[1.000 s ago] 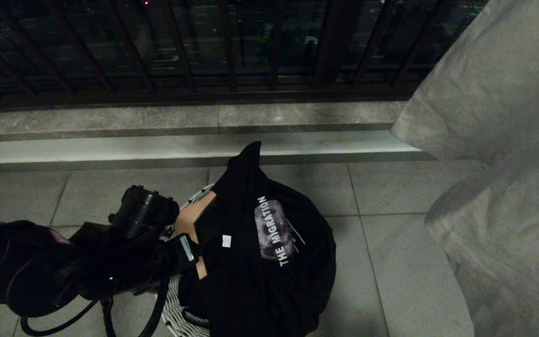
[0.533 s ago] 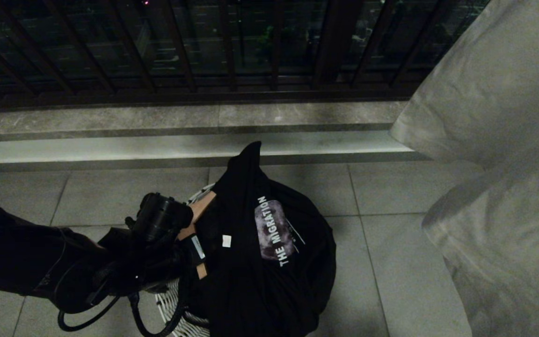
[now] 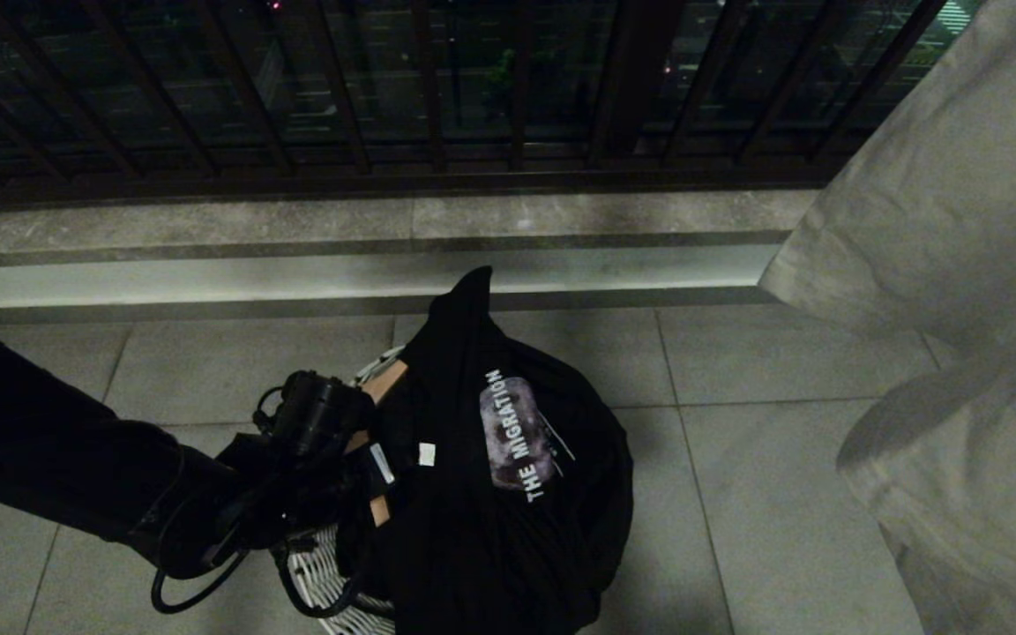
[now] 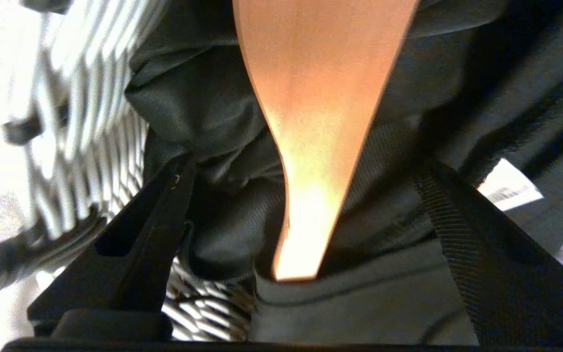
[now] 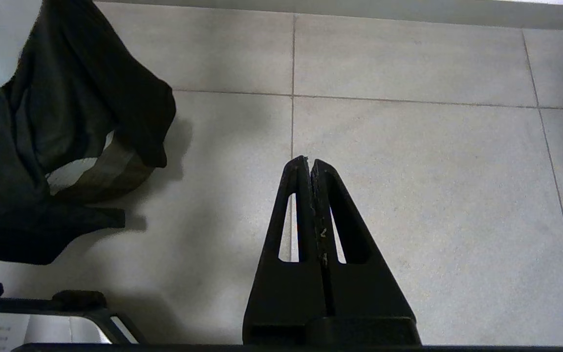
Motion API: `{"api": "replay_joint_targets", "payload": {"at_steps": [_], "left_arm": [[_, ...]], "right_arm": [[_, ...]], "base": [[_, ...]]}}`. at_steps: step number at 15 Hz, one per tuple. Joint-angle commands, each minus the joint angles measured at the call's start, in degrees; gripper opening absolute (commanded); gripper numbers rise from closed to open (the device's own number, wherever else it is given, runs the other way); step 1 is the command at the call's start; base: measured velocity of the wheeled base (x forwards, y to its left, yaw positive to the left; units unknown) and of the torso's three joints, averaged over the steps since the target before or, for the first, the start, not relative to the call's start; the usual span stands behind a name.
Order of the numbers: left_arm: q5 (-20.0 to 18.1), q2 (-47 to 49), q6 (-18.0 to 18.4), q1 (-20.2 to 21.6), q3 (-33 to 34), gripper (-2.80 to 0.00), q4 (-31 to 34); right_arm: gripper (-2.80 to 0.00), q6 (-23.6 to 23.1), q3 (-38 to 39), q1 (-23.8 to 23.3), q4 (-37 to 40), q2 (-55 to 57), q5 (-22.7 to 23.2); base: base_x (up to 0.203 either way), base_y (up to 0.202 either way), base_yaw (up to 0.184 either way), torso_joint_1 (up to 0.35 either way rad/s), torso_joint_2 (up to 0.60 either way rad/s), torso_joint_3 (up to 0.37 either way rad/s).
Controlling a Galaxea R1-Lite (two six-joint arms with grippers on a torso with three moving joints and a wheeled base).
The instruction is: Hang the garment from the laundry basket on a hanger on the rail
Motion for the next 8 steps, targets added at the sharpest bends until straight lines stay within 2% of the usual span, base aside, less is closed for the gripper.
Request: {"api": "replay_joint_targets", "payload": {"at_steps": [1,2,6,8], "left_arm": [[0.08,1.75,-0.30,0.07,-0.09,0.00,-0.78],[0.08,1.92,-0.23,0.07,-0.18,-2.80,-1.33],[-0.01,4.55,1.36,0.07,-0.18,-2.80,-6.76],[-0.01,2.95,1.31,0.07,0.00,-2.80,-6.64]], "right_arm": [[-2.80,-0.04,0.01,0.00,0.02,0.04,0.02],[-2.80,-0.04,0.01,0.00,0.02,-0.01,0.02],[-2.80,-0.04,0.01,0.00,-0.06,-0.01,0.02],[-2.80,-0.04,0.01,0.00,-0.06,-0.01,0.02]], "base": [[0.000,0.000,0.000,0.000,0.00,0.000],[0.000,0.000,0.000,0.000,0.00,0.000],[0.000,0.000,0.000,0.000,0.00,0.000],[0.000,0.000,0.000,0.000,0.00,0.000]]}}
